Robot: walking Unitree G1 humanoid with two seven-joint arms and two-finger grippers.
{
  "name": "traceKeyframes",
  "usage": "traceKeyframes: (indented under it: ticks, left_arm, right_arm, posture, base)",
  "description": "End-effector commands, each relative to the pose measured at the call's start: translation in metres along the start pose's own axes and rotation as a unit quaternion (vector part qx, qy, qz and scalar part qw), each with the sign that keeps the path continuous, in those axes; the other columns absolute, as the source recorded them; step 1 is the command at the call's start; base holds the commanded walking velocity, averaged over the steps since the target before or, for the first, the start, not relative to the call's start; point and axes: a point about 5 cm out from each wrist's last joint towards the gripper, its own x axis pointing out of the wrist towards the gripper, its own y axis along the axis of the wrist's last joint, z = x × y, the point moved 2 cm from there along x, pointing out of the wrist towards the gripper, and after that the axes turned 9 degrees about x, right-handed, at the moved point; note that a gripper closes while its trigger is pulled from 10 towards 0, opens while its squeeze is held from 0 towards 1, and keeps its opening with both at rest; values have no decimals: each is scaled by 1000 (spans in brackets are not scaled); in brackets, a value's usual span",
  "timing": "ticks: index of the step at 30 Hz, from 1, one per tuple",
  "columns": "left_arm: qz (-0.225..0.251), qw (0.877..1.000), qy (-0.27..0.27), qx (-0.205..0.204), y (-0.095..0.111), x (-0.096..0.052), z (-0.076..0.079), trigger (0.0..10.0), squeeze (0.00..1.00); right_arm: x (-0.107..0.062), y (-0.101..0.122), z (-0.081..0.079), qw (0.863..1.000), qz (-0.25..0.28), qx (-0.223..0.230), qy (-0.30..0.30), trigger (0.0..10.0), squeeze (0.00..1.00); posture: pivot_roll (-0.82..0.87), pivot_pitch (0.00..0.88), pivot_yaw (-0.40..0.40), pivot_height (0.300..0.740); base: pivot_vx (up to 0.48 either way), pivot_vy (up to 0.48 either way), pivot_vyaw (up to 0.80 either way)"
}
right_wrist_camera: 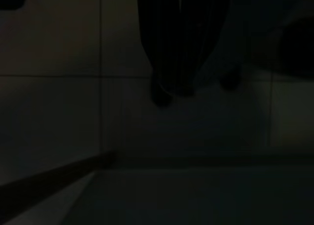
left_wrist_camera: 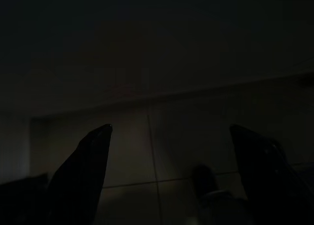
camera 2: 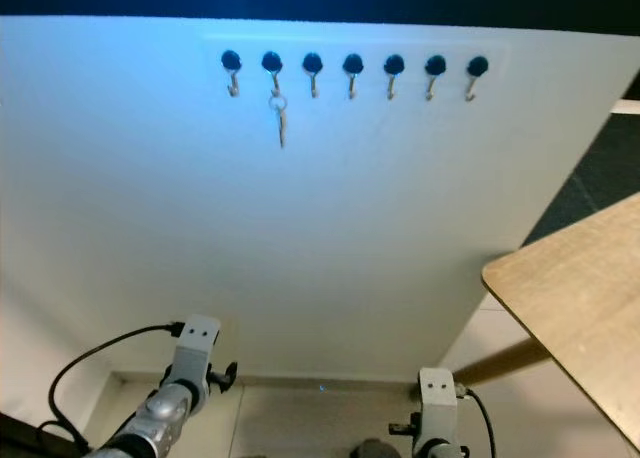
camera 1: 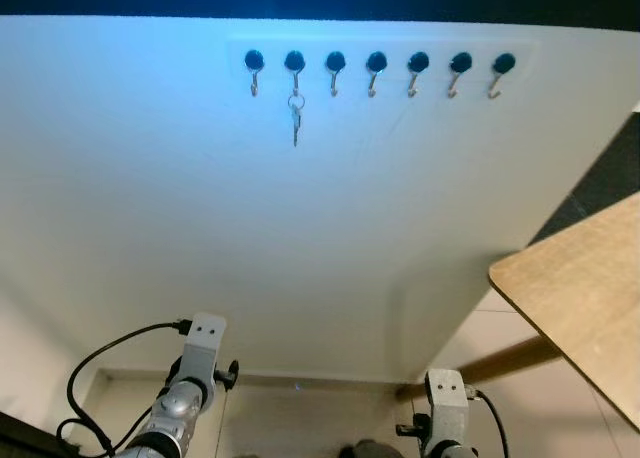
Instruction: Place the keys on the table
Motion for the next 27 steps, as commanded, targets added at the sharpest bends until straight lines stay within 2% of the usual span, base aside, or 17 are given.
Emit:
traceKeyframes:
  ticks: [1,27]
  left_arm:
    - [-5,1000,-4,12,-4,-1,0,10000,0]
    - [-7,1000,-13,27,-4,-2,-4,10000,0]
  right_arm:
    - [0,2,1,1000,2,8,-5,10000,0]
    - [-1,-3,-1,1000,0,24,-9,10000,0]
  posture:
    - [32,48,22,740]
    - [34,67,45,740]
  base:
    - [-251,0,0]
    - [-19,0,0]
